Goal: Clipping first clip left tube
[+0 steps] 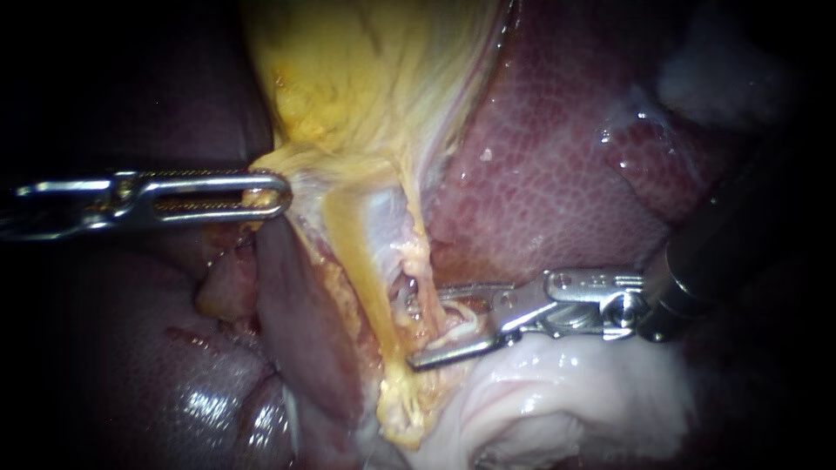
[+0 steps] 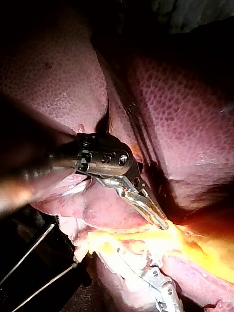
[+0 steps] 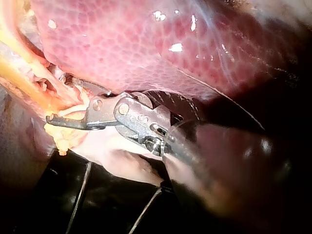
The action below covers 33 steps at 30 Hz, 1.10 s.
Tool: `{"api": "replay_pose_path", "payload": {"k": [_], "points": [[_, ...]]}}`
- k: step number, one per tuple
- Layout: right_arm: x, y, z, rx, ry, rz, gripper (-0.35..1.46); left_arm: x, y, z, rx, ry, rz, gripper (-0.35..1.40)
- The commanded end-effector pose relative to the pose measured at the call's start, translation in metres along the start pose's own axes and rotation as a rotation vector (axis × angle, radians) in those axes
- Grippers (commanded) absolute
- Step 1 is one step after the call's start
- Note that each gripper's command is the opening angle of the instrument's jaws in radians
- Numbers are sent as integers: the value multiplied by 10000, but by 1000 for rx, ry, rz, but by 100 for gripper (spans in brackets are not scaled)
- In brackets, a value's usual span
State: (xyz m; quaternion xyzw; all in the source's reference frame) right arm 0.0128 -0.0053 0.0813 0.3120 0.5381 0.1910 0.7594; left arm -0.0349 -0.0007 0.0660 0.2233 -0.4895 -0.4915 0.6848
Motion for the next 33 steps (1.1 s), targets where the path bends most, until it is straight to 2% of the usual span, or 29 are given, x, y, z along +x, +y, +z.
{"api": "replay_pose_path", "payload": {"k": [1, 9, 15, 23, 33], "points": [[0, 0, 0, -1, 0, 0, 53, 0, 0, 0, 0, 0, 0, -35], [1, -1, -2, 1, -1, -5, 54, 0, 0, -1, 0, 0, 0, -35], [11, -5, -19, 9, 0, 2, 54, 0, 1, -3, 2, 1, 0, -35], [30, -20, -40, 24, 4, 11, 55, -1, 8, -7, 9, 5, 0, -35], [38, -36, -62, 56, 7, 25, 55, -2, 13, -9, 5, 4, 0, -35]]}}
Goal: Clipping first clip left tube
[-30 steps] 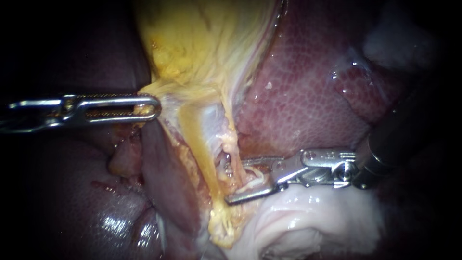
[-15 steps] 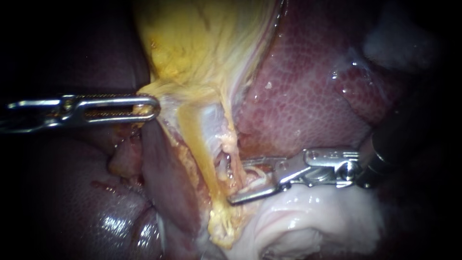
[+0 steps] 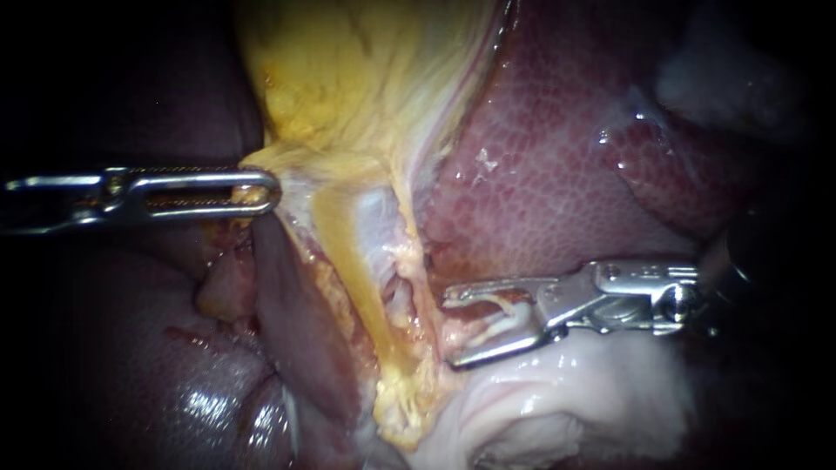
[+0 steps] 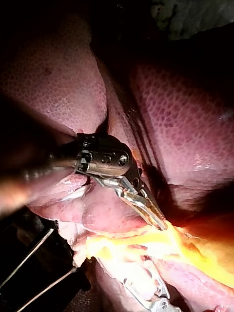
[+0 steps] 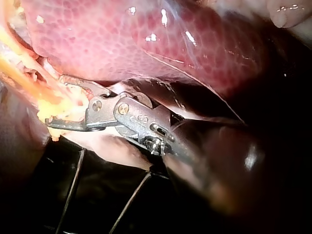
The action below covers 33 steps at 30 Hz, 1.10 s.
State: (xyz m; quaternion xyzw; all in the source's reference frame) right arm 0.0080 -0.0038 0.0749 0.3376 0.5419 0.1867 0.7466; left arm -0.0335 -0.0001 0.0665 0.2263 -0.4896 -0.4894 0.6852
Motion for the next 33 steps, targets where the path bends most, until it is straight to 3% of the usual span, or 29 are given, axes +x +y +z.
{"api": "replay_pose_path", "payload": {"k": [1, 5, 9, 24, 33], "points": [[1, -3, 2, 7, 0, 6, 55, 0, 1, 0, -1, 0, 0, -35], [5, -12, 8, 23, 11, 16, 55, 0, 1, 0, -1, 0, 0, -35], [5, -11, 20, 20, 11, 14, 55, 0, 0, 1, -1, -1, 0, -35], [-22, 23, 77, 7, 11, 16, 57, -1, -9, 1, -5, -2, -2, -35], [-20, 28, 97, 14, 13, 21, 57, -1, -13, 2, -7, -3, -3, -35]]}}
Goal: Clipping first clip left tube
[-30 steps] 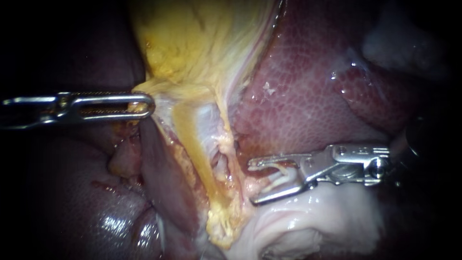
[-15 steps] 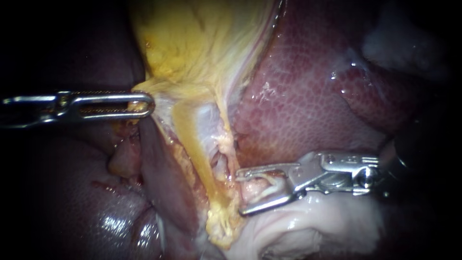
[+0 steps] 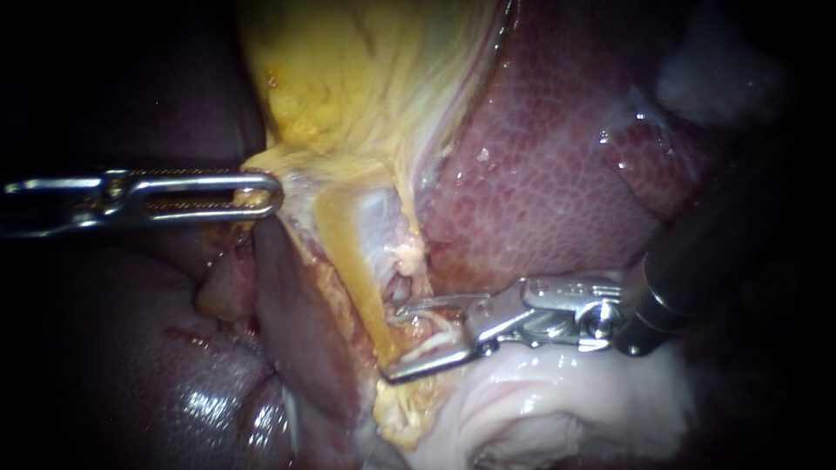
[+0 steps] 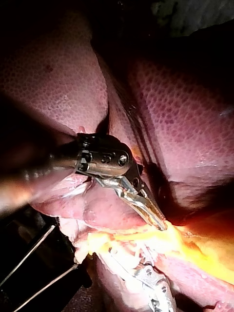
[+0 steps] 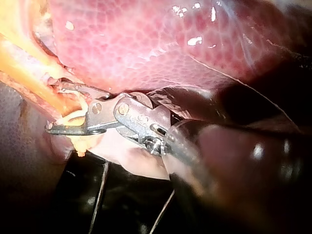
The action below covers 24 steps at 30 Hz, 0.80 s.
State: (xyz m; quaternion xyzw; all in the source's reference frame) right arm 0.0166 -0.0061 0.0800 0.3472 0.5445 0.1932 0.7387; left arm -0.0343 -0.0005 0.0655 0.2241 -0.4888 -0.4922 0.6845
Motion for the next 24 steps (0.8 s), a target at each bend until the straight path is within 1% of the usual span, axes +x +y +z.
{"api": "replay_pose_path", "payload": {"k": [1, 6, 10, 13, 15, 20, 23, 24], "points": [[1, 1, 3, 2, 0, 0, 57, 0, 0, 0, -1, 0, 0, -35], [1, 1, 10, 20, 3, -2, 58, 0, -2, 1, -1, 0, 0, -35], [3, -1, 11, 54, 25, 16, 58, 0, -2, 1, -1, 0, 0, -35], [4, -4, 12, 106, 49, 49, 58, 0, -2, 1, -1, 0, 0, -35], [5, -9, 13, 146, 68, 68, 58, 0, -2, 0, -1, 0, 0, -35], [8, -22, 16, 245, 98, 129, 57, -1, 0, -1, 1, 0, 0, -35], [9, -28, 18, 294, 105, 158, 56, -1, 3, -1, 2, 1, 0, -35], [9, -29, 19, 302, 106, 162, 56, -2, 4, -2, 3, 1, 0, -35]]}}
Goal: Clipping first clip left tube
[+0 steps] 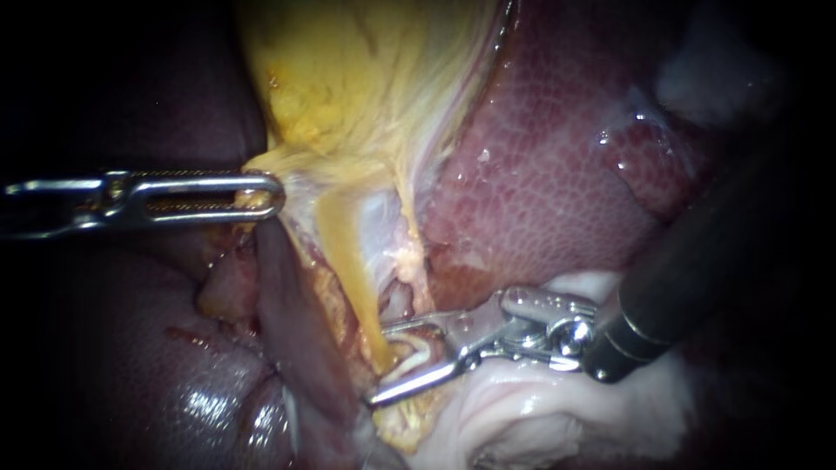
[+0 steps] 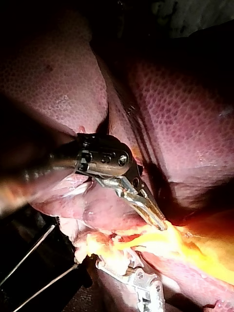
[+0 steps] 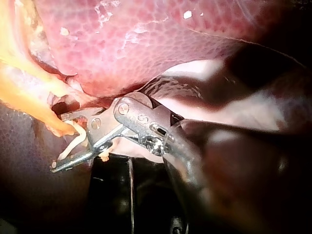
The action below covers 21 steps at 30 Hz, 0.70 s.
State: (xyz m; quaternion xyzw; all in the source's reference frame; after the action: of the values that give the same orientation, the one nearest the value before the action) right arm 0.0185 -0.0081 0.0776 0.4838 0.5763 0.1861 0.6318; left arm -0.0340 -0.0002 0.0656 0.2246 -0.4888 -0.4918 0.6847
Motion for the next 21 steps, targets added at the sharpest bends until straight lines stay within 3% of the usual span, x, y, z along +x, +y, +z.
{"api": "replay_pose_path", "payload": {"k": [1, 11, 15, 21], "points": [[-1, 0, 2, 10, -3, 7, 56, 0, 2, 0, 2, 1, -1, -35], [-26, 11, 30, 43, -29, 18, 56, -2, 6, 3, 3, 1, -1, -35], [-38, 18, 33, 29, -45, 10, 56, -4, 5, 2, 4, 2, -3, -35], [-41, 26, 28, 14, -54, 10, 54, -5, 3, 2, 3, 2, -4, -35]]}}
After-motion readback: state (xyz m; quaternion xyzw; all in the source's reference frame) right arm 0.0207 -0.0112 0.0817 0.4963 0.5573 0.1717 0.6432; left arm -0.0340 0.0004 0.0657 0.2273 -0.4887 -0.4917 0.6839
